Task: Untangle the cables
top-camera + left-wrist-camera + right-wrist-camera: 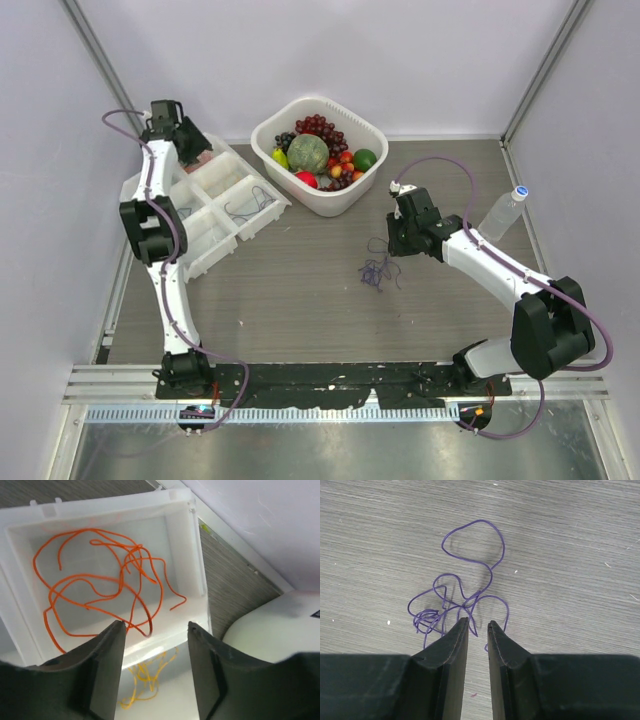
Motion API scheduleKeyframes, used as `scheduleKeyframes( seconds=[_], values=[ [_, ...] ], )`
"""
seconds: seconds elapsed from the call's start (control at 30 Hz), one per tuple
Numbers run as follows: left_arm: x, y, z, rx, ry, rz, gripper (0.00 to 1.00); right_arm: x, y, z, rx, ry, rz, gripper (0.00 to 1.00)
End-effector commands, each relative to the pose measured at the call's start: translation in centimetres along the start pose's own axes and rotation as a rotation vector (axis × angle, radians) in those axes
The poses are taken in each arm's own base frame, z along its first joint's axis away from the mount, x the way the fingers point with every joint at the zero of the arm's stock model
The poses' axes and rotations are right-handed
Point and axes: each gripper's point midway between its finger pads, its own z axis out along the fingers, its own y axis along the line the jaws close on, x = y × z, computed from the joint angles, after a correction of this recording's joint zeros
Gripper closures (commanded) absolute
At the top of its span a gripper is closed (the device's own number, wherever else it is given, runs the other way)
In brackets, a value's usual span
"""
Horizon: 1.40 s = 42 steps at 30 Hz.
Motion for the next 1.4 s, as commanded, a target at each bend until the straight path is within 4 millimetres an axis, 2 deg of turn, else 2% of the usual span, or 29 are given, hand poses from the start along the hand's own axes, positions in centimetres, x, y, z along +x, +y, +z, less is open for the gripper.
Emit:
scheduleKeyframes(
  seconds=[0.0, 0.07, 0.13, 0.23, 0.27, 0.3, 0.4, 0.43, 0.47, 0.5, 0.57, 0.63, 0.7, 0.73, 0.83, 0.9, 1.0, 1.1, 1.13, 1.2, 1.27, 1.37],
  values=[
    [-2.5, -3.4, -5.8, 0.022, -0.066, -0.022, 0.36, -1.7, 1.1, -0.7, -0.053, -0.052, 0.034, 0.72],
    [-1.9, -4.5, -8.0, 0.027, -0.07, -0.006, 0.34, -1.5, 2.1, -0.6, -0.104, -0.042, 0.06, 0.72],
    [-0.2, -5.5, -10.5, 0.026, -0.054, 0.025, 0.34, -1.2, 2.8, 0.0, -0.14, -0.038, 0.094, 0.73],
    [3.2, -6.0, -13.5, 0.0, -0.009, 0.11, 0.34, -0.7, 3.1, 0.7, -0.154, -0.029, 0.137, 0.73],
    [4.4, -5.4, -14.2, -0.011, 0.013, 0.128, 0.34, -0.7, 3.0, 0.9, -0.145, -0.025, 0.143, 0.73],
    [6.7, -6.2, -15.3, 0.004, 0.046, 0.174, 0.34, -0.6, 3.0, 1.1, -0.14, -0.018, 0.151, 0.72],
    [11.7, -7.2, -18.6, 0.115, 0.137, 0.257, 0.34, -0.2, 2.2, 1.2, -0.102, -0.013, 0.153, 0.72],
    [13.6, -7.8, -20.4, 0.179, 0.165, 0.287, 0.35, -0.1, 1.8, 1.2, -0.08, -0.015, 0.158, 0.71],
    [16.4, -7.7, -21.3, 0.229, 0.22, 0.32, 0.36, 0.4, 0.7, 1.3, -0.022, -0.015, 0.155, 0.71],
    [18.4, -8.3, -22.5, 0.284, 0.244, 0.355, 0.38, 0.7, 0.1, 1.2, 0.002, -0.013, 0.159, 0.7],
    [23.2, -8.6, -24.3, 0.362, 0.319, 0.407, 0.44, 1.8, -1.8, 1.2, 0.099, 0.008, 0.139, 0.69],
    [27.1, -9.1, -25.6, 0.423, 0.371, 0.446, 0.46, 2.7, -2.4, 1.6, 0.128, 0.046, 0.104, 0.69],
    [30.6, -9.7, -26.7, 0.472, 0.434, 0.473, 0.47, 3.5, -2.1, 2.2, 0.109, 0.093, 0.069, 0.69],
    [31.6, -9.9, -26.9, 0.479, 0.461, 0.478, 0.48, 3.6, -1.7, 2.5, 0.094, 0.103, 0.05, 0.7],
    [33.7, -10.4, -27.3, 0.498, 0.515, 0.533, 0.48, 4.0, -0.1, 3.8, 0.051, 0.119, 0.039, 0.71],
    [34.3, -10.5, -27.3, 0.501, 0.542, 0.569, 0.47, 4.0, 2.1, 4.4, -0.012, 0.117, 0.068, 0.72],
    [34.7, -10.5, -27.3, 0.515, 0.567, 0.575, 0.43, 4.2, 6.6, 5.1, -0.099, 0.118, 0.028, 0.72],
    [35.0, -11.0, -27.3, 0.545, 0.579, 0.566, 0.39, 4.3, 11.9, 5.5, -0.231, 0.165, -0.039, 0.73],
    [35.2, -11.1, -27.2, 0.552, 0.587, 0.562, 0.38, 4.4, 13.5, 5.1, -0.274, 0.171, -0.068, 0.72],
    [35.6, -11.2, -27.1, 0.56, 0.607, 0.558, 0.37, 3.3, 15.4, 4.1, -0.341, 0.131, -0.087, 0.73],
    [35.9, -11.0, -26.7, 0.559, 0.62, 0.559, 0.36, 2.3, 15.9, 3.1, -0.373, 0.091, -0.077, 0.72],
    [36.5, -10.8, -26.2, 0.562, 0.639, 0.562, 0.36, 2.6, 14.6, 2.6, -0.359, 0.077, -0.059, 0.72]
  ],
)
